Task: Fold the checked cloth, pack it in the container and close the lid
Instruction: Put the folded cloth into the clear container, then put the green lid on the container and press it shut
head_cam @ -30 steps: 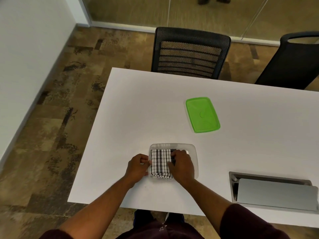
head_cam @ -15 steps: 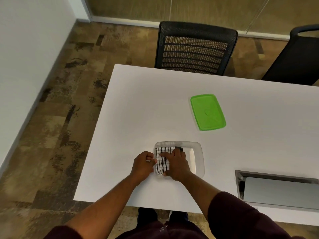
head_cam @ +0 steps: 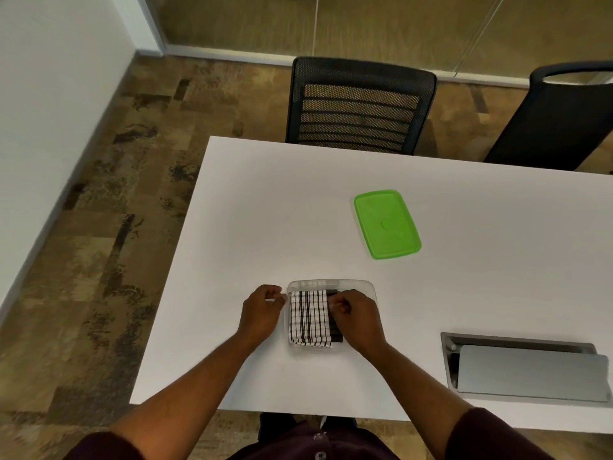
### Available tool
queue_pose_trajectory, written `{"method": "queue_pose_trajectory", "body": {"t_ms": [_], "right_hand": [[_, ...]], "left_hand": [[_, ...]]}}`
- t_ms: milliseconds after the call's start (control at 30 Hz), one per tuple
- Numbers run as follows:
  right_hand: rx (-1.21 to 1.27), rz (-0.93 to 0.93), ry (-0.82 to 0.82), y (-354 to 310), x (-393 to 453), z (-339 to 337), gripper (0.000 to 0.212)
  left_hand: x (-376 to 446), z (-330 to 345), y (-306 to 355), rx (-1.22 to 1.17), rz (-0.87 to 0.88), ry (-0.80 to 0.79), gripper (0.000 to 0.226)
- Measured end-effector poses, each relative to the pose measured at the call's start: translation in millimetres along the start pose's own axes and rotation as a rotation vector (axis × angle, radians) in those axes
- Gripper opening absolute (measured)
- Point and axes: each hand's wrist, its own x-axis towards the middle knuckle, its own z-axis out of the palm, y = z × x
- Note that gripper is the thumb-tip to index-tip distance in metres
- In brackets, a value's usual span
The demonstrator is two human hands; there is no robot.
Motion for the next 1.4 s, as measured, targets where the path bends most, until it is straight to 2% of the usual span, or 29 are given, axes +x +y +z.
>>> {"method": "queue_pose_trajectory", "body": {"t_ms": [233, 400, 600, 700, 800, 900, 933, 967, 1033, 1067, 1233, 1300, 1367, 1400], "right_hand": [[0.130, -0.027, 0.132, -6.2, 24.8, -46.2, 0.015], [0.144, 0.035, 0.185, 7.1, 63.1, -77.0, 0.016], [0.096, 0.198, 0.236, 43.1, 111.5, -106.2, 0.012], [0.038, 0.247, 0.224, 60.7, 128.7, -114.8, 0.019], [-0.014, 0.262, 0.187, 77.2, 146.7, -123.2, 0.028], [-0.077, 0.278, 0.153, 87.9, 158.5, -129.7, 0.037], [-0.090, 0.291, 0.149, 91.5, 161.9, -131.8, 0.040], [-0.101, 0.310, 0.144, 94.6, 164.7, -134.1, 0.042], [-0.126, 0.351, 0.113, 99.2, 169.4, -137.1, 0.048], [-0.147, 0.366, 0.088, 101.6, 172.4, -138.6, 0.052], [-0.212, 0.416, -0.029, 108.7, 182.1, -142.7, 0.069], [-0.209, 0.411, -0.058, 110.8, 182.8, -143.2, 0.070], [-0.189, 0.418, -0.054, 111.8, 182.9, -143.7, 0.069], [-0.178, 0.420, -0.042, 112.2, 183.7, -143.9, 0.068]], "left_hand": [[19.5, 21.9, 50.5, -0.016, 0.156, 0.015, 0.019], [39.5, 53.7, 87.0, 0.122, 0.222, 0.007, 0.021], [69.4, 98.1, 125.2, 0.124, 0.115, -0.103, 0.022], [85.8, 120.6, 138.9, 0.111, -0.002, -0.156, 0.023], [99.7, 143.0, 151.3, 0.096, -0.046, -0.209, 0.011], [108.2, 157.3, 158.6, 0.060, -0.089, -0.242, 0.019], [111.1, 161.4, 160.1, 0.037, -0.114, -0.251, 0.012], [114.5, 165.5, 160.7, 0.025, -0.134, -0.260, 0.014], [120.4, 172.9, 160.4, 0.012, -0.197, -0.271, 0.043], [123.0, 177.0, 161.2, 0.014, -0.211, -0.272, 0.049], [126.9, 195.9, 167.5, -0.055, -0.281, -0.324, 0.056], [123.8, 200.8, 169.5, -0.090, -0.313, -0.359, 0.048], [119.5, 203.5, 170.2, -0.127, -0.330, -0.389, 0.022], [118.9, 204.2, 171.4, -0.147, -0.339, -0.388, 0.016]]}}
